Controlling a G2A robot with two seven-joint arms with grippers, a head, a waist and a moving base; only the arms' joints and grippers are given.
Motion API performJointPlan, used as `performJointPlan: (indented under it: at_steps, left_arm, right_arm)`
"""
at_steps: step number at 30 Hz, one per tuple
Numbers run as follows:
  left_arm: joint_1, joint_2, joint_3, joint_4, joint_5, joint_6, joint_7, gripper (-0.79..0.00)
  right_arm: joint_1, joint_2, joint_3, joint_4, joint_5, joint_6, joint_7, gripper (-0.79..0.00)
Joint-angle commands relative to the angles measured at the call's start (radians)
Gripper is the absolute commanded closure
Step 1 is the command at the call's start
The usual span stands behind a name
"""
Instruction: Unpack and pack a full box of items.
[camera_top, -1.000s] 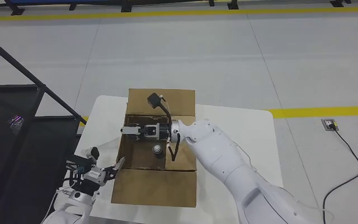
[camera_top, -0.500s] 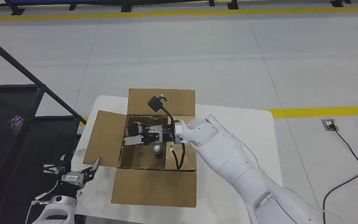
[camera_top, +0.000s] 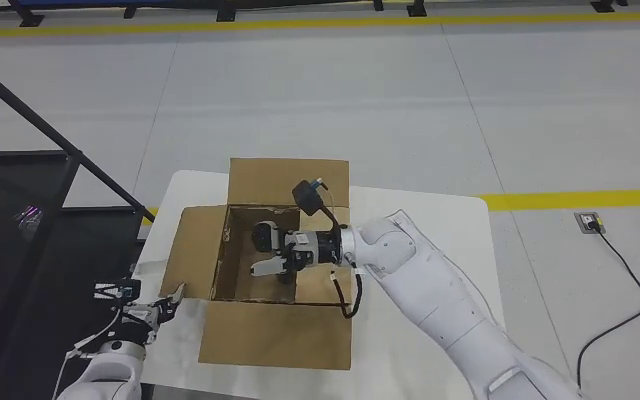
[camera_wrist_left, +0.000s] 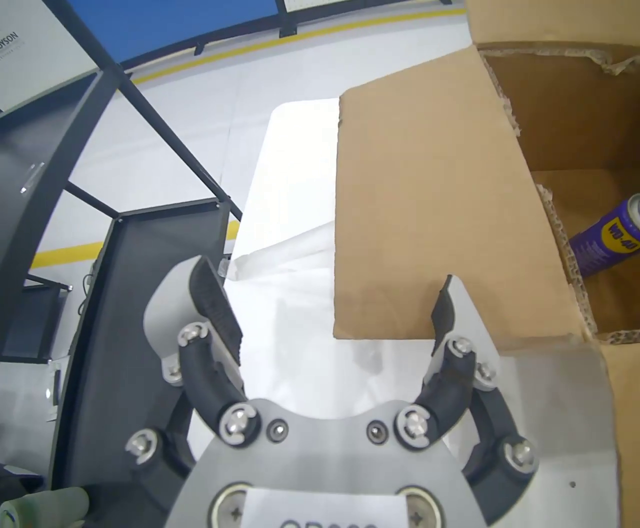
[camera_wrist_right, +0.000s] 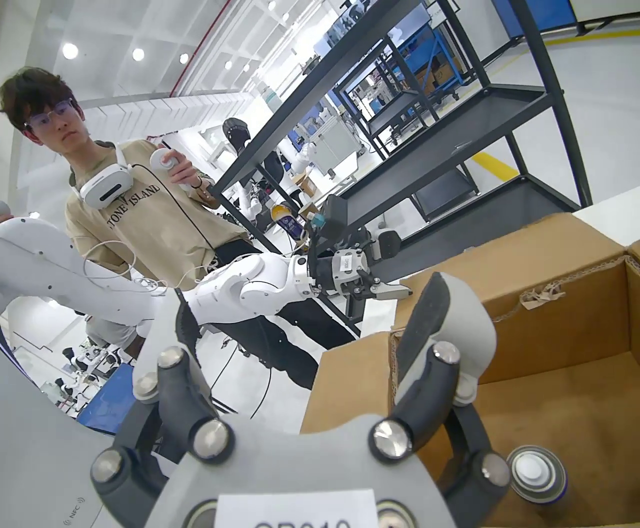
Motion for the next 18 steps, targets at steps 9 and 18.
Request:
performJointPlan:
  at_steps: [9,18]
  left_arm:
    - [0.073,-0.002,-0.108,-0.148,-0.071,-0.035,0.051,-0.785]
    - [0.119,0.0,-0.137,-0.324,-0.198,-0.226,0.019,-0.785]
  right_arm:
    - [-0.058,0.019,0.033,-0.05,-0.065,-0.017,-0.055,-0.785]
    - [-0.185,0.088,0.183,-0.208,-0.182,-0.045,-0.097,-0.785]
